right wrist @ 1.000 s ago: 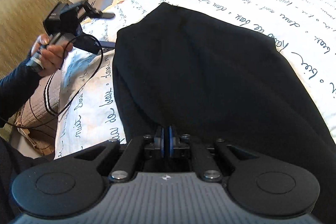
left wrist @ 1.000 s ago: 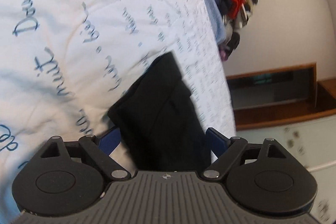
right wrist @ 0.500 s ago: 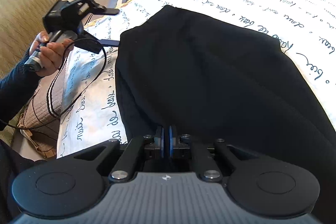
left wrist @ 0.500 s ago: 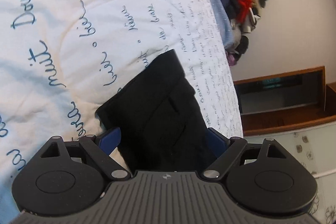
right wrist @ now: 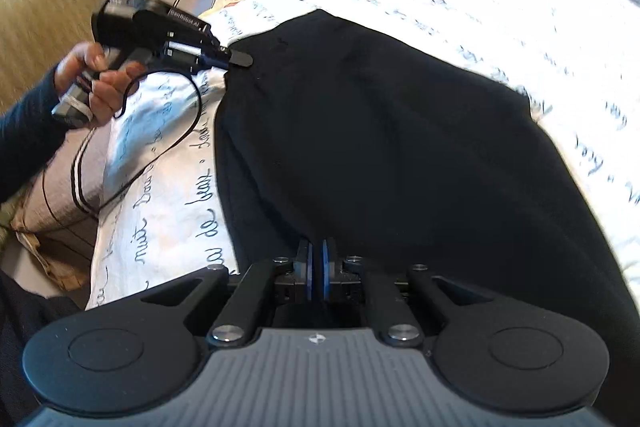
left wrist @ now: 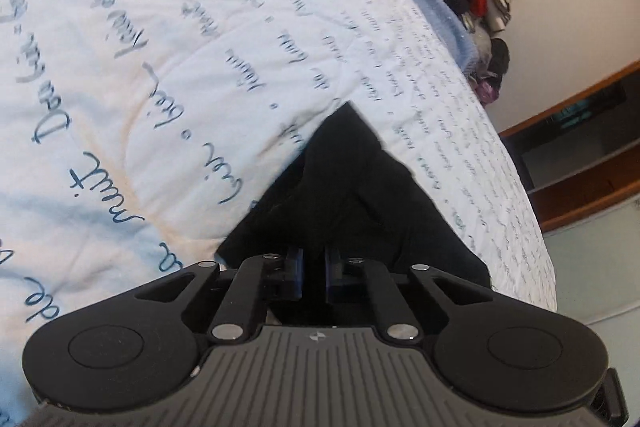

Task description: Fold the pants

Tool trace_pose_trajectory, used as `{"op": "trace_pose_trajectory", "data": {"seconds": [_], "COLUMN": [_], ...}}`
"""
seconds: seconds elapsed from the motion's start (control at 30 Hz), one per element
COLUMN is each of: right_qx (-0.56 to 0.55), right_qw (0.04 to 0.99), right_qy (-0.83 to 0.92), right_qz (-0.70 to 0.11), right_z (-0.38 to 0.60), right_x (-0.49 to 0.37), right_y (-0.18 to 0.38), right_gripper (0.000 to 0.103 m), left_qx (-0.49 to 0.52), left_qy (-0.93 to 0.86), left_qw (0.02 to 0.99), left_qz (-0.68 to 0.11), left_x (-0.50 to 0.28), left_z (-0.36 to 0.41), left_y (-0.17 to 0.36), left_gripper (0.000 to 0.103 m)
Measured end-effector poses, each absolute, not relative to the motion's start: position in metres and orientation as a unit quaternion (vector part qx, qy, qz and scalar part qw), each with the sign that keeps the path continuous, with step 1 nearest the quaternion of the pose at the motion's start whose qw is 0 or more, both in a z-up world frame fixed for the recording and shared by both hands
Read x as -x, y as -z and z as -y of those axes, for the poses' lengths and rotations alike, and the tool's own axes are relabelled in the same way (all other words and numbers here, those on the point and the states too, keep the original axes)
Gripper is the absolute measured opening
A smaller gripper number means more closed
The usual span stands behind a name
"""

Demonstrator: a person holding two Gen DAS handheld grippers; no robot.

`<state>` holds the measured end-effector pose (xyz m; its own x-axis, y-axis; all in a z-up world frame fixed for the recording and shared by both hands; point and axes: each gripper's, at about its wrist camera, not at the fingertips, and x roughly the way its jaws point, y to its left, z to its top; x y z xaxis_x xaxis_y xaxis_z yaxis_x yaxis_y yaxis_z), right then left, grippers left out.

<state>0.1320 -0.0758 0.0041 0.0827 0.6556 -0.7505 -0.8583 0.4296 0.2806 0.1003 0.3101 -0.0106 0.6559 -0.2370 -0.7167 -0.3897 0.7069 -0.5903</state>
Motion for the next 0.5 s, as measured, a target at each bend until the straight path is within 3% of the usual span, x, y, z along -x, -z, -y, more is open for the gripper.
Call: {"op": "trace_pose_trajectory", "data": {"seconds": [0.13,0.23,0.43,0.5], "right_qx": [0.133,0.128,0.114,0.112], "right_qw": [0.728,0.726,0.744,0.757], "right_qy": [-0.526,-0.519,-0.496,-0.483], "right_qz": [-0.420,-0.431,-0.433,-0.425], "right_z": [0.086,0.088,0.082,0.087], "right_x": [-0.119,-0.110,-0.104,-0.099], "right_y": [-0.023,-0.013,0.011,0.006], "right_gripper": [0.005,0.005,0.004,0.009], "left_qx": [0.334,0.334,0.314,0.317], "left_qy": [-0.036,-0.052,-0.021,-0.005], "left_qw": [0.849,0.830,0.848,0.845], "left_qz": [-0.408,-0.443,-0.426,-0.430], "left_x": [-0.084,-0.089,-0.083,-0.077], "left_z": [-0.303,-0.310,-0.307,-0.309], "left_y": [-0.007,0.029,0.029,0.021], "left_gripper": [0.011,0.014,0.029,0.037]}}
